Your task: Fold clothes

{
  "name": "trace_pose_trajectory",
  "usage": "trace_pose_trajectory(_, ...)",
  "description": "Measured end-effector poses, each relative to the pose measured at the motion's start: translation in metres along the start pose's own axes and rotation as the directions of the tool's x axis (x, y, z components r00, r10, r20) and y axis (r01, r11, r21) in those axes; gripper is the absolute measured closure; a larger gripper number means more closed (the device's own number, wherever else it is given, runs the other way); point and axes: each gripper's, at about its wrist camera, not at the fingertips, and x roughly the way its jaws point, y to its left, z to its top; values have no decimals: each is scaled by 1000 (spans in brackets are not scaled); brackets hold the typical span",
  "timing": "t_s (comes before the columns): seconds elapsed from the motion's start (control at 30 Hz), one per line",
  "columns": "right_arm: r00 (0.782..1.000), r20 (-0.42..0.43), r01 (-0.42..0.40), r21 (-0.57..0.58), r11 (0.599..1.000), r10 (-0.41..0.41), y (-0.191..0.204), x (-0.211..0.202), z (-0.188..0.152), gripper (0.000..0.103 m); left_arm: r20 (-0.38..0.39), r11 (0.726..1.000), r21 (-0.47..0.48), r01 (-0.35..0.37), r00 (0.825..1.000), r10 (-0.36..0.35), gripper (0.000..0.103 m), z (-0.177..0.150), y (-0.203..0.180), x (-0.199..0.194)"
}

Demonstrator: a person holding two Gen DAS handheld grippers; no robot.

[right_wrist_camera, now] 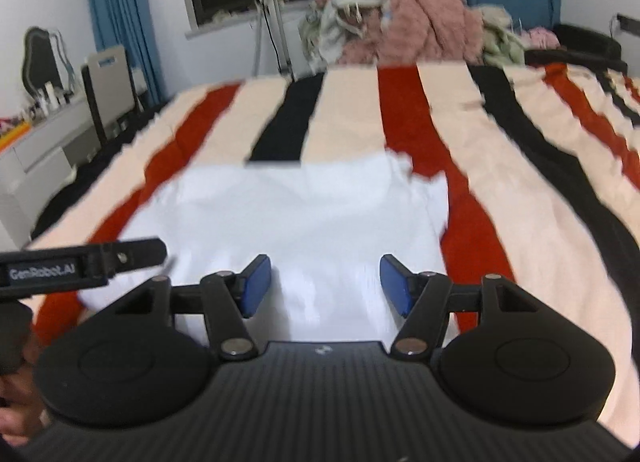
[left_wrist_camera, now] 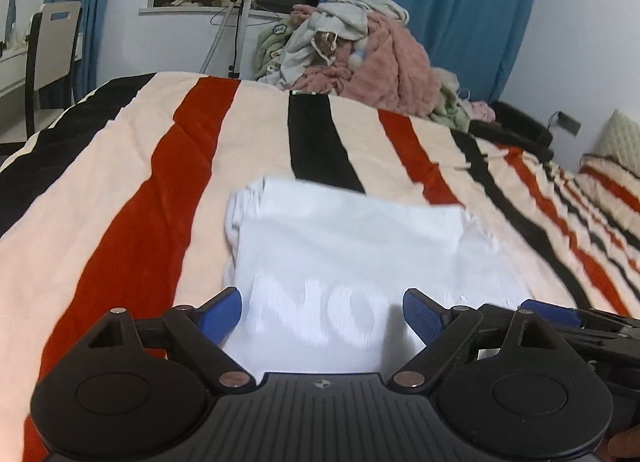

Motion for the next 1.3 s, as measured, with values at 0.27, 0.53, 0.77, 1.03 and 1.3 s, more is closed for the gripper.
trace_pose_trajectory(0.27,1000,-25,-5,73,997,7,-5,10,-11,41,16,992,-121,37,999,-35,14,-19,16,-29)
trace_pose_trajectory(0.53,1000,-8,21,83,996,-20,0,8,-17,41,3,904,-404,141,988,-153,11,-37,46,-41)
trace_pose_trajectory(0.77,1000,-6,23,95,995,-22,0,7,-18,41,2,720,-659,218,958,-288,13,-49,76,-8)
trace_pose_trajectory(1.03,1000,-9,-15,179,984,17,-4,5,-20,41,86,653,-727,213,972,-221,83,-51,92,4)
trace_pose_trajectory(1.3,953,-19,-243,552,798,303,-25,7,-38,13,111,628,-743,232,968,-226,89,-53,92,0)
